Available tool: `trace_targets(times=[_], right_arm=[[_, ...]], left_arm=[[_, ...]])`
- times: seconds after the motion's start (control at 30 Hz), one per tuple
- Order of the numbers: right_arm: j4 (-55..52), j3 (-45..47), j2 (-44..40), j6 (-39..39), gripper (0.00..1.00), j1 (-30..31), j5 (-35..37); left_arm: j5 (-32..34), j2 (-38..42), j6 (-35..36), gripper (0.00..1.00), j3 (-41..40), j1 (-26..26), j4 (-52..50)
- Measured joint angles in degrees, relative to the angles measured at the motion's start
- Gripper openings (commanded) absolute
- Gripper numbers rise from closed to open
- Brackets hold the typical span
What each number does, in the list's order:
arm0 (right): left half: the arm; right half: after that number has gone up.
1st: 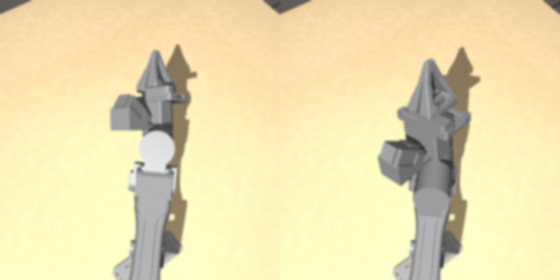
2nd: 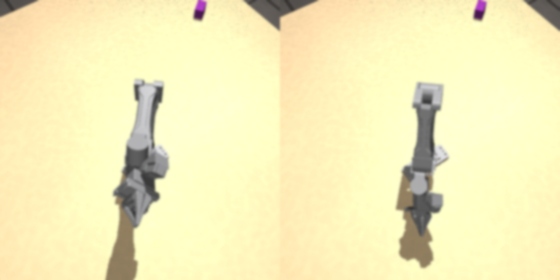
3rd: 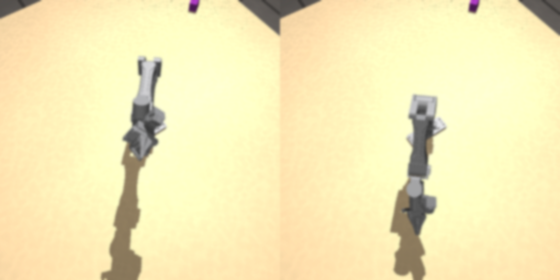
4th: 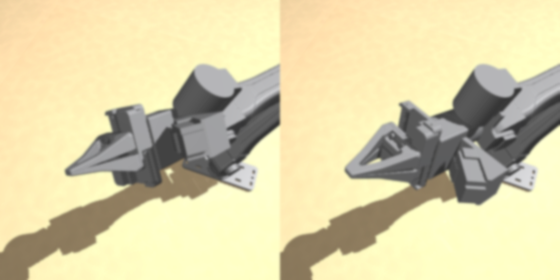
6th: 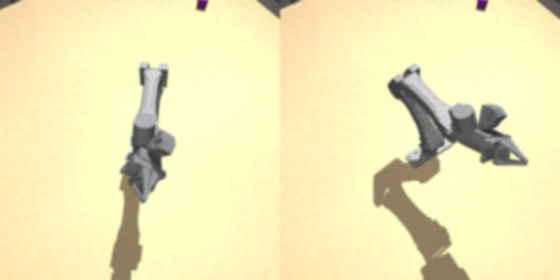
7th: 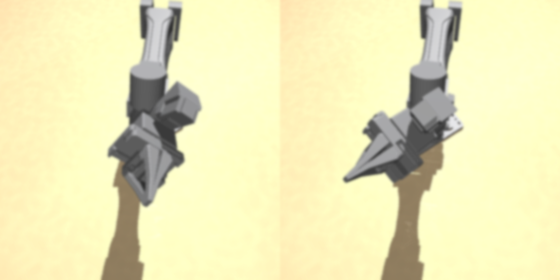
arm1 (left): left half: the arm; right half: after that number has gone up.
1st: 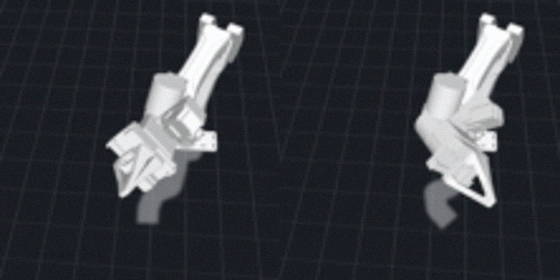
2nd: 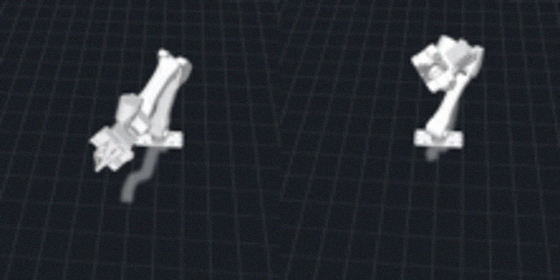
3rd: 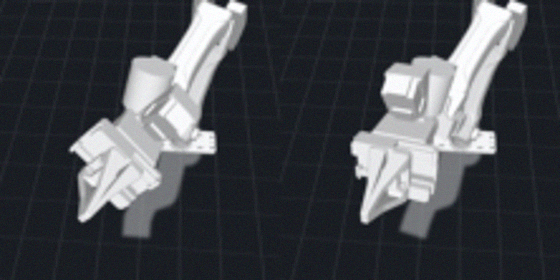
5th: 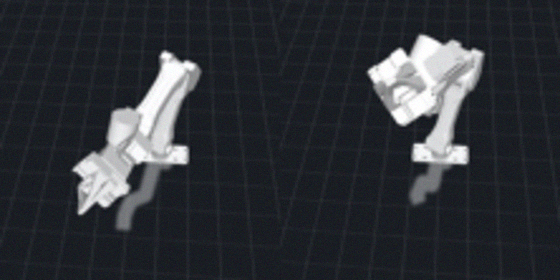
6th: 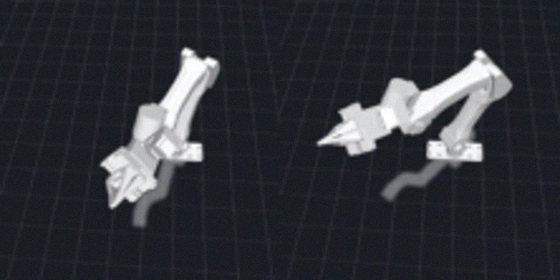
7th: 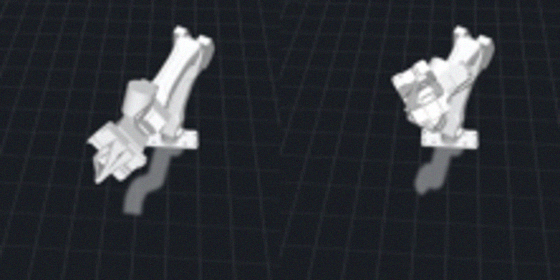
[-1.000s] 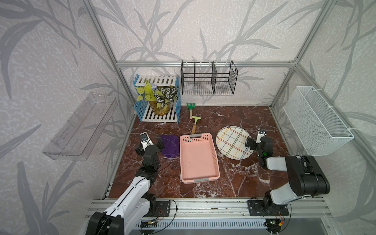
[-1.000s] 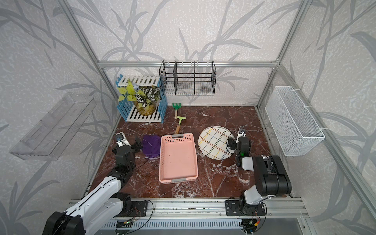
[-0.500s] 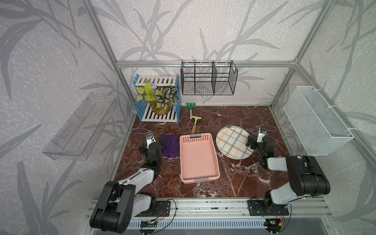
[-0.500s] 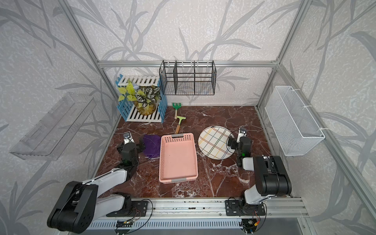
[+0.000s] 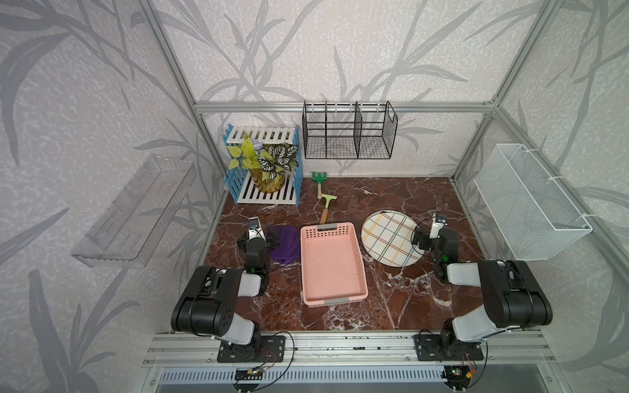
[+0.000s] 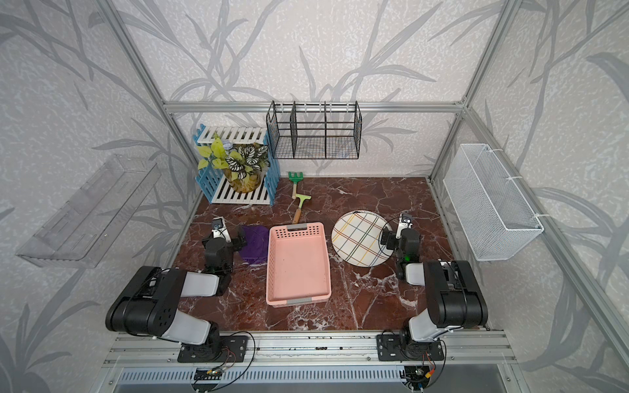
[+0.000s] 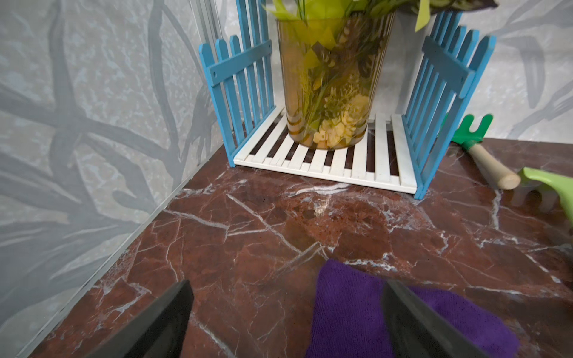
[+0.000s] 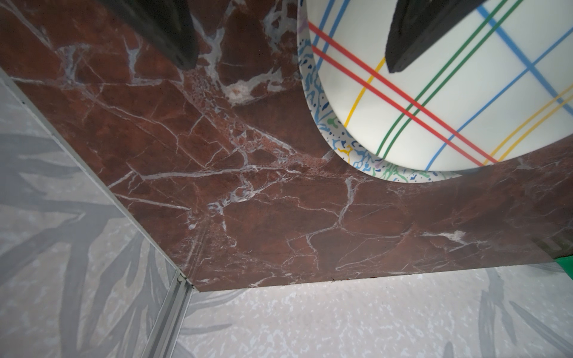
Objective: Wipe the wet plate dry
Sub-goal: Reset both arms
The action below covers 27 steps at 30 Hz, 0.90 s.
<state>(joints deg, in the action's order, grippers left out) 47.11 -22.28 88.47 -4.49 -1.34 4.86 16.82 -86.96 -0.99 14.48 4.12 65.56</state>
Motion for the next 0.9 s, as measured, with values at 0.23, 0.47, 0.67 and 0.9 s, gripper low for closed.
trace_targets(times=[0.23,0.47,0.67,0.9], right_arm=[[0.0,0.0,0.0,0.02,0.99,0.0,0.0],[0.0,0.0,0.0,0.04,0.99,0.0,0.0],[0.0,0.0,0.0,0.04,0.99,0.0,0.0],[-0.31,-0.07,0.0,0.09,0.99,0.33,0.0]], left_arm=[[-2.16,-0.81,0.92,1.0,-1.51,-0.13,4.35],[-3.08,-0.81,0.98,1.0,-1.51,-0.48,4.76],[-3.41,-0.81,0.98,1.0,-1.51,-0.48,4.76],[-3.45,-0.81,0.98,1.0,-1.51,-0.5,4.79]])
